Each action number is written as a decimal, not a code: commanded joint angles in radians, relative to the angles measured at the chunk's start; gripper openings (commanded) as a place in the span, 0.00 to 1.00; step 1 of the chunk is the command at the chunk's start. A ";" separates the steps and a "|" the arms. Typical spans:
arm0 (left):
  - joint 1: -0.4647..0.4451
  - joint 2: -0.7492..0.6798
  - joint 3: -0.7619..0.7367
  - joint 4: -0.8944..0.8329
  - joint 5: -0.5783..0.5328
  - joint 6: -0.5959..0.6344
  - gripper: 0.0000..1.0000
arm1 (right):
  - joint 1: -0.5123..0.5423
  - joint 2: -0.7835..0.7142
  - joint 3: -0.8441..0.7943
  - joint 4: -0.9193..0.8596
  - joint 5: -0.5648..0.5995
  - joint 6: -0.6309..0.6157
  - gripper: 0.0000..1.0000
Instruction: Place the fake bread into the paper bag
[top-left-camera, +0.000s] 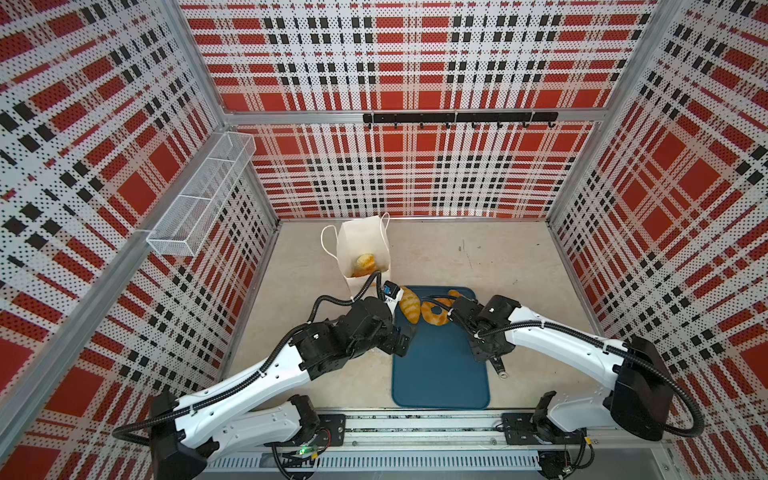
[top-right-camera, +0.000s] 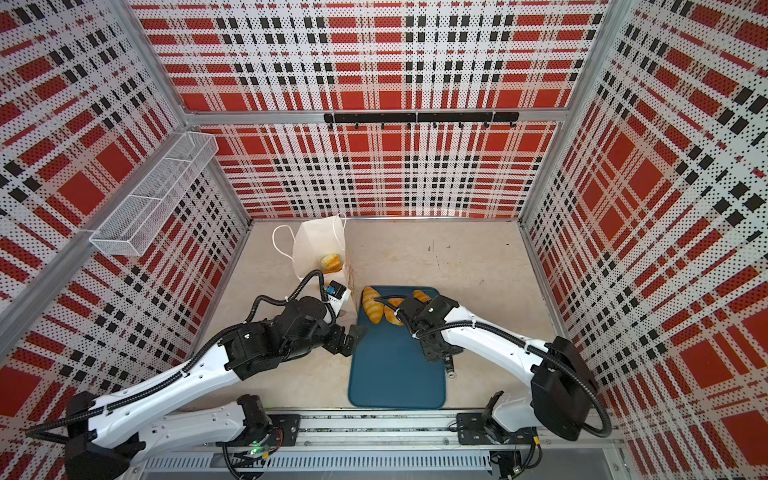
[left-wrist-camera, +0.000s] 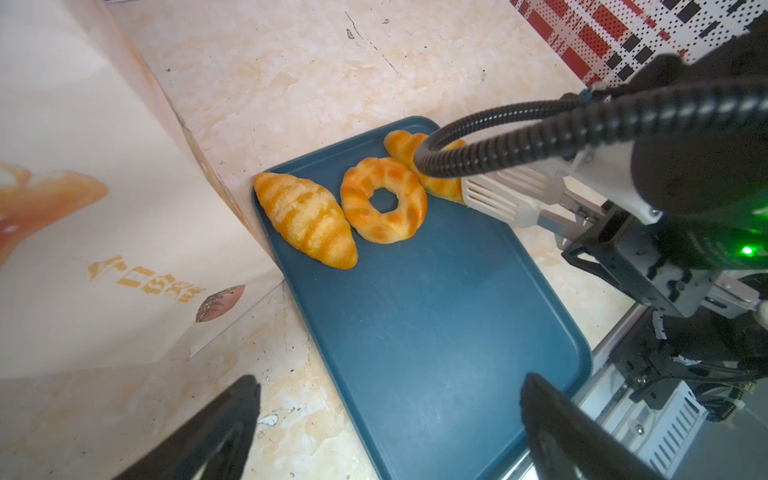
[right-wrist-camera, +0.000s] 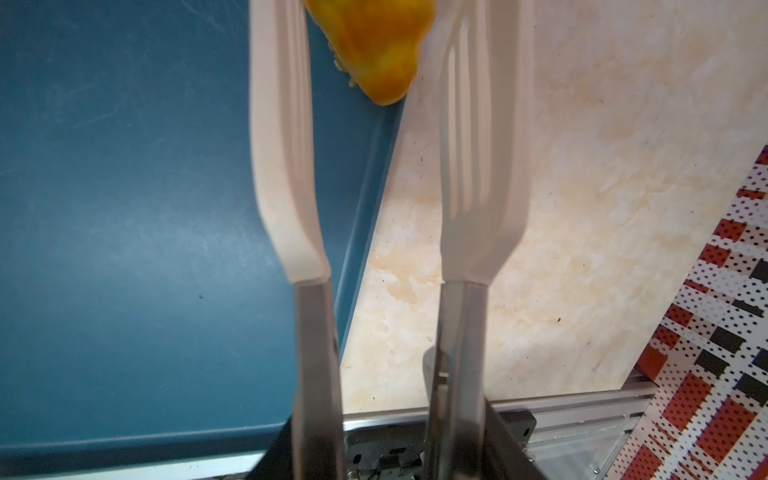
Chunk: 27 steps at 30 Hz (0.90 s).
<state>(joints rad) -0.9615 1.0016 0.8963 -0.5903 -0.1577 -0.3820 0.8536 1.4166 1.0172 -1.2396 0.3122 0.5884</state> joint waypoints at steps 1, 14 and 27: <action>0.006 -0.015 -0.011 0.015 -0.002 -0.013 0.99 | 0.001 0.023 0.033 0.010 0.036 -0.031 0.52; 0.010 -0.034 -0.019 0.002 -0.008 -0.015 0.99 | 0.047 0.065 0.106 -0.056 0.030 -0.033 0.50; 0.018 -0.041 -0.024 -0.003 -0.004 -0.015 0.99 | 0.051 0.098 0.118 -0.060 0.006 -0.023 0.49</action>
<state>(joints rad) -0.9539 0.9779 0.8852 -0.5915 -0.1577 -0.3859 0.8993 1.5078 1.1038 -1.2797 0.3172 0.5480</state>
